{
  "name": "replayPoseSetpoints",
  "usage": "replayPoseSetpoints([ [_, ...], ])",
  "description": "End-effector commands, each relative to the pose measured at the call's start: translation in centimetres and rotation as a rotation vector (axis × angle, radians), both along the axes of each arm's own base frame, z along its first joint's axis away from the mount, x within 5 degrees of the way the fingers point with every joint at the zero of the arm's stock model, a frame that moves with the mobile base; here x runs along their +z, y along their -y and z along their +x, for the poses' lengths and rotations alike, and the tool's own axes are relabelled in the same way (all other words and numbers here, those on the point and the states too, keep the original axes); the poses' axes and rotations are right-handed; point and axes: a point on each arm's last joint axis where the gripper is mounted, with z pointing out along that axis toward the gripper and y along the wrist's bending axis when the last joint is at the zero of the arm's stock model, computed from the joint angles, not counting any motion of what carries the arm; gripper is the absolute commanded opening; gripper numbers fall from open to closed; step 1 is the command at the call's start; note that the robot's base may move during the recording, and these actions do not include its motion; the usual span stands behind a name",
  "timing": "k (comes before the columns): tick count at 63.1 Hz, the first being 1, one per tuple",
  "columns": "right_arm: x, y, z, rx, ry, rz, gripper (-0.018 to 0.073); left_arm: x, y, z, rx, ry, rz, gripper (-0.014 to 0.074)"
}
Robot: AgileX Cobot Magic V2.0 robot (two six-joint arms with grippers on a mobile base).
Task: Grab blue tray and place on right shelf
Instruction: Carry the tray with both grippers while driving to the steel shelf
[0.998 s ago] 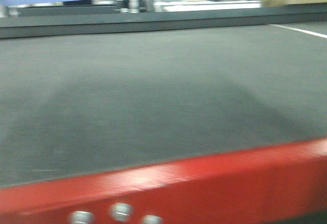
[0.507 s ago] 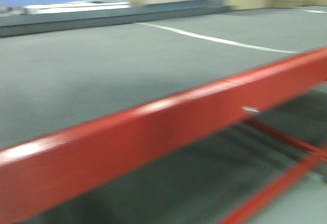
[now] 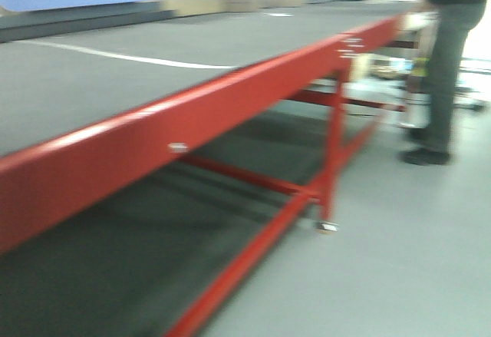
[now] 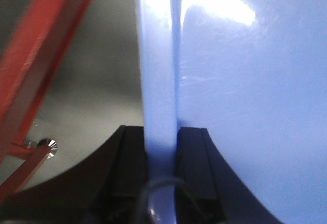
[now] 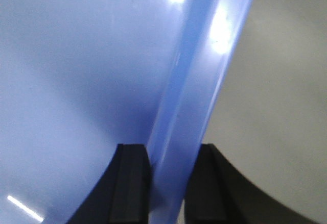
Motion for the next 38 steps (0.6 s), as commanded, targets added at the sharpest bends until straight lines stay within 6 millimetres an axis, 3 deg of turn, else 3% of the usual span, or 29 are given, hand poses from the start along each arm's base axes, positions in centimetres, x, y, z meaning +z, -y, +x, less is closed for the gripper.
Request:
replayPoseSetpoints([
  [1,1.40,0.17,-1.00,0.039,0.039,0.020,0.0057,1.65,0.34,-1.88,-0.062,-0.020,-0.048,-0.0048],
  [38,1.40,0.17,-1.00,0.039,0.039,0.020,0.0057,1.65,0.34,-1.88,-0.062,-0.020,-0.048,-0.0048],
])
